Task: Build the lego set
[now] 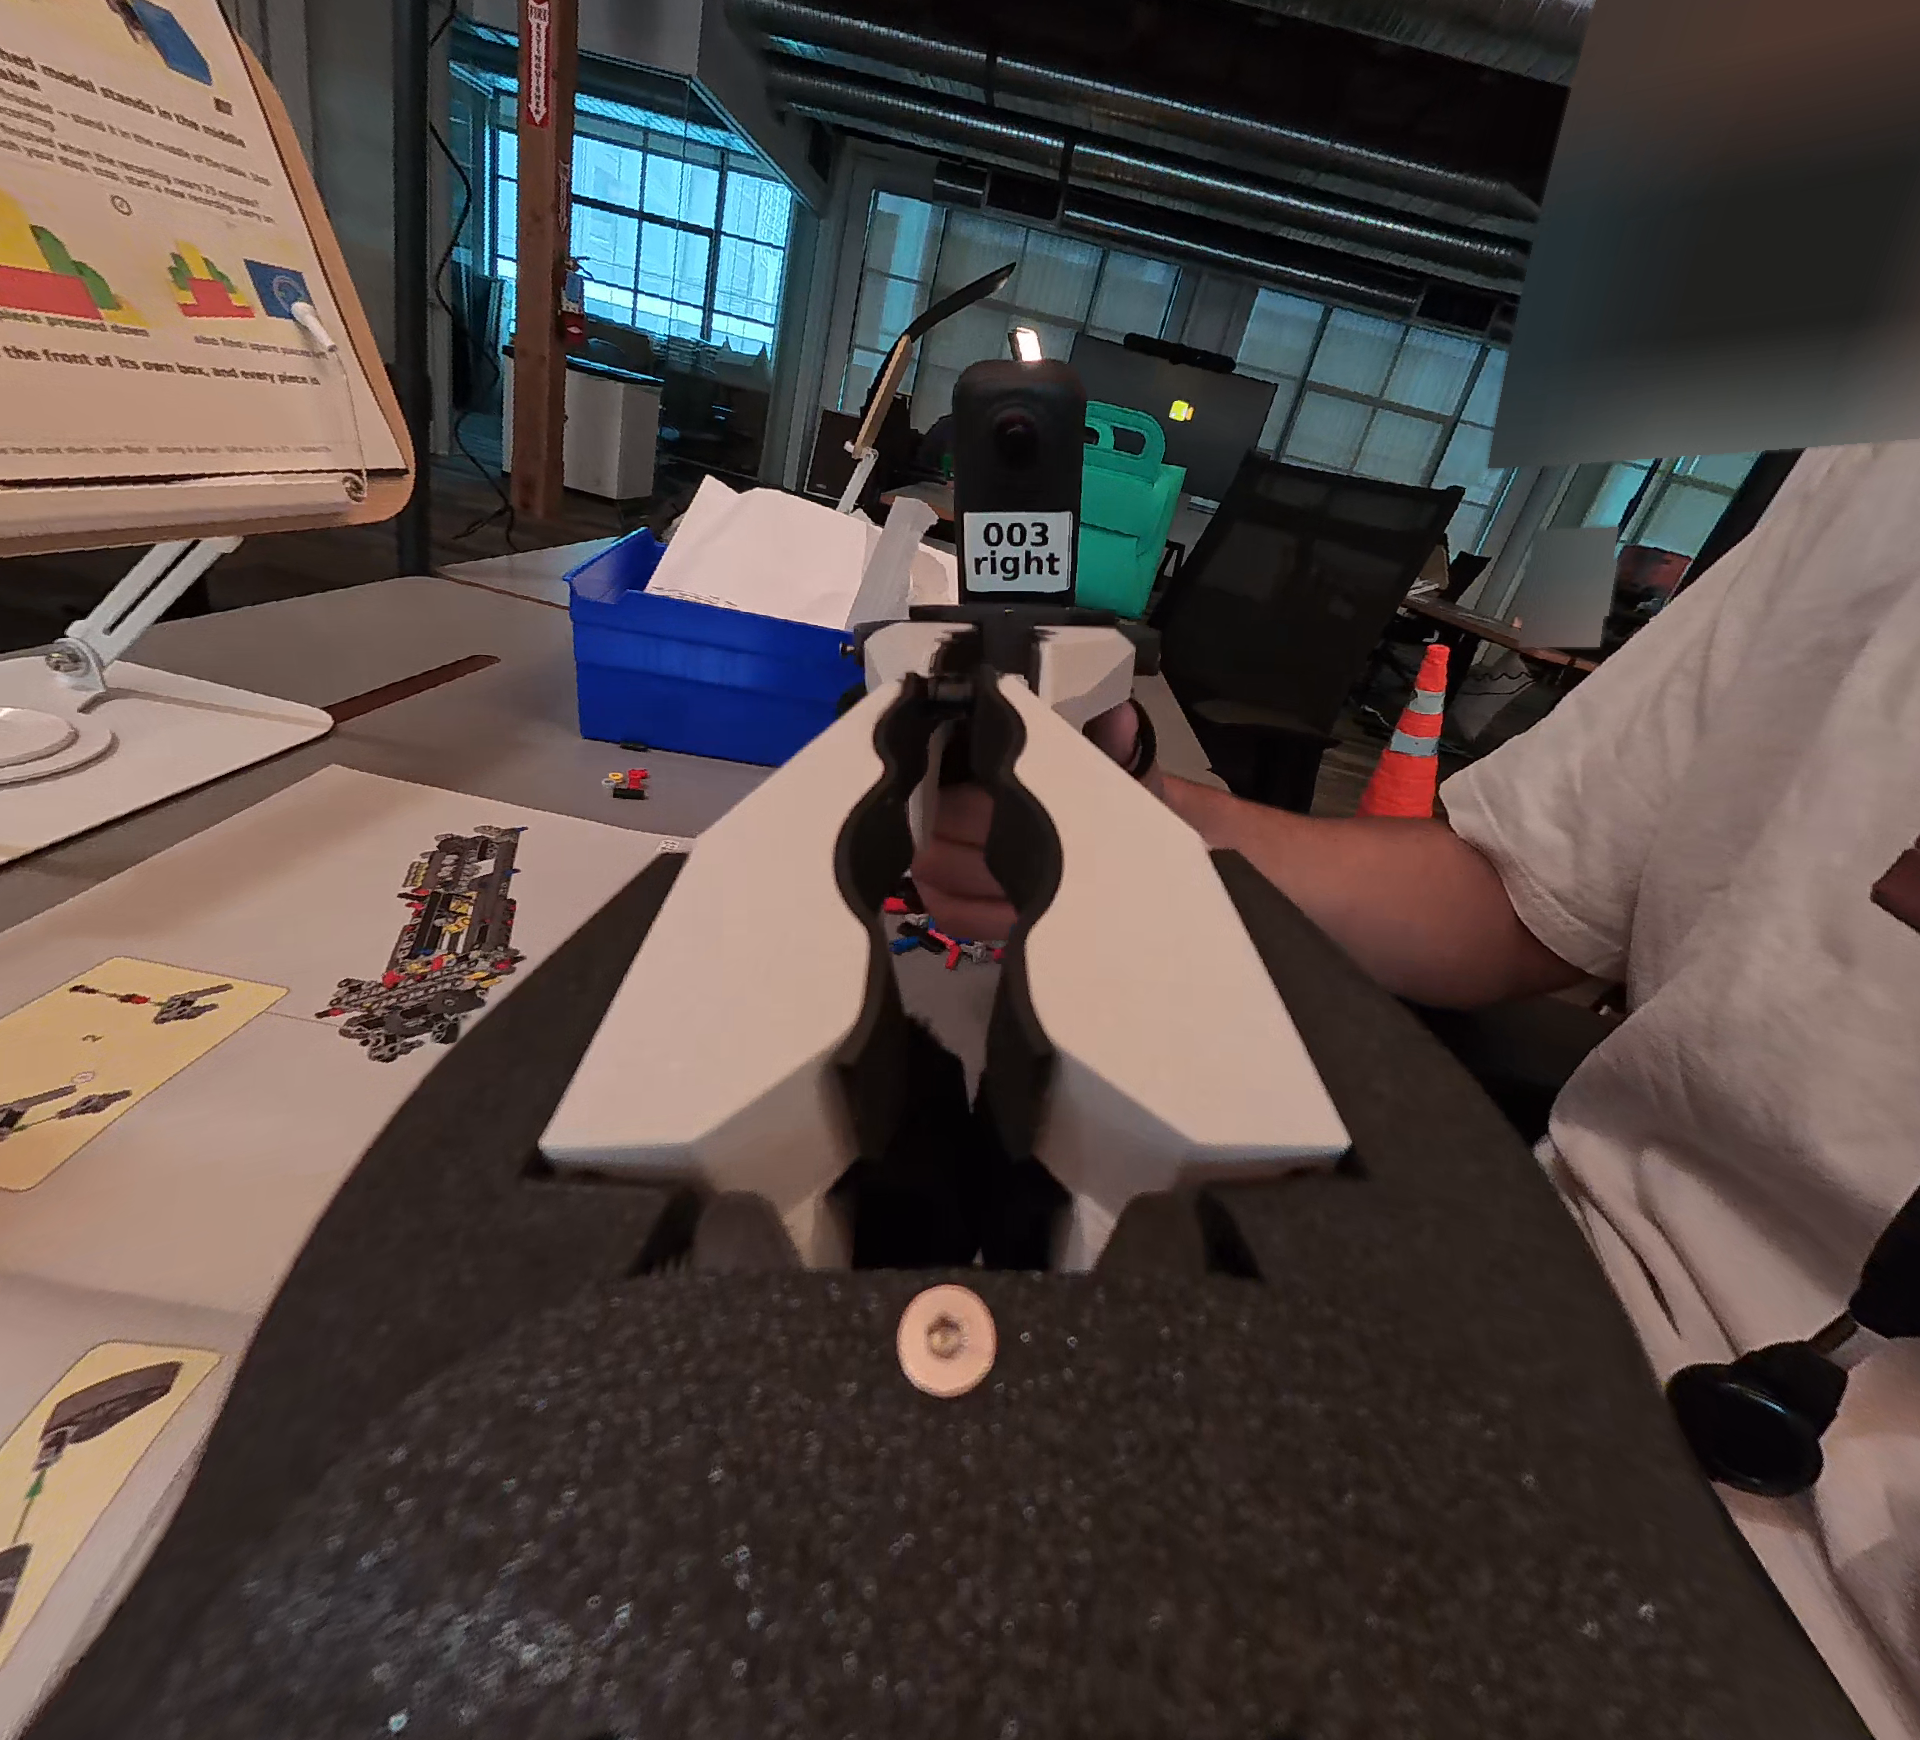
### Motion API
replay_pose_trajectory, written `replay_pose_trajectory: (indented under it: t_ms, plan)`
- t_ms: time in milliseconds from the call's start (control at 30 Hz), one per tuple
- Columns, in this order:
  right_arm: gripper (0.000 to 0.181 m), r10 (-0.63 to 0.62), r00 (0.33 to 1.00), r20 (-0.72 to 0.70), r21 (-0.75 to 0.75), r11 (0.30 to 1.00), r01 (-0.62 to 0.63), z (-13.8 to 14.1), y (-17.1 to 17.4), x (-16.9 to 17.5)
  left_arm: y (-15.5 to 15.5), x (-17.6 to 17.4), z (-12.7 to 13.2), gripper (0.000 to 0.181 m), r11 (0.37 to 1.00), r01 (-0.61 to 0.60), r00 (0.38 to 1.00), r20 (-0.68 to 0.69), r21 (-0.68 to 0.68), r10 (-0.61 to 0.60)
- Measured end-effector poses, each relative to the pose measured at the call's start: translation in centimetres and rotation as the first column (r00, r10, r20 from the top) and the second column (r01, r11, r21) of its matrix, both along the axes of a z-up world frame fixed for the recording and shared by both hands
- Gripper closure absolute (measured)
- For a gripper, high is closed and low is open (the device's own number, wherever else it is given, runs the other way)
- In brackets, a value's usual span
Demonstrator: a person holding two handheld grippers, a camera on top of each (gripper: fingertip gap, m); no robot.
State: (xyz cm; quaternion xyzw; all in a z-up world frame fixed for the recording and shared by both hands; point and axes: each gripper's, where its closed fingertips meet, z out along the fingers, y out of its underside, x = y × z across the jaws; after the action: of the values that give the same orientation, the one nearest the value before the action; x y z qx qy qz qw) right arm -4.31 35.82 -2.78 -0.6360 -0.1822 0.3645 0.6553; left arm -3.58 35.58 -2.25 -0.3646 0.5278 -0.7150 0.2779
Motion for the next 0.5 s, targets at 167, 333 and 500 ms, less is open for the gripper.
replay_pose_trajectory:
  t_ms: [167, 333, 500]
  plan:
    - [0.165, -0.004, 1.0, 0.004, 0.007, 1.0, 0.004, 0.17, -0.08, 0.05, -0.27, 0.01, -0.13, 0.176, 1.0, 0.018, 1.0, -0.004, -0.011, -0.018]
    - [0.173, -0.006, 1.0, 0.008, 0.005, 1.0, 0.006, 0.18, -0.13, 0.15, -0.72, -0.09, -0.15, 0.175, 0.999, 0.043, 0.999, -0.004, -0.016, -0.043]
    - [0.175, 0.019, 0.999, 0.036, -0.041, 0.999, -0.018, -0.32, -0.31, 0.16, -0.97, -0.16, -0.75, 0.175, 0.998, 0.054, 0.998, -0.029, 0.031, -0.054]
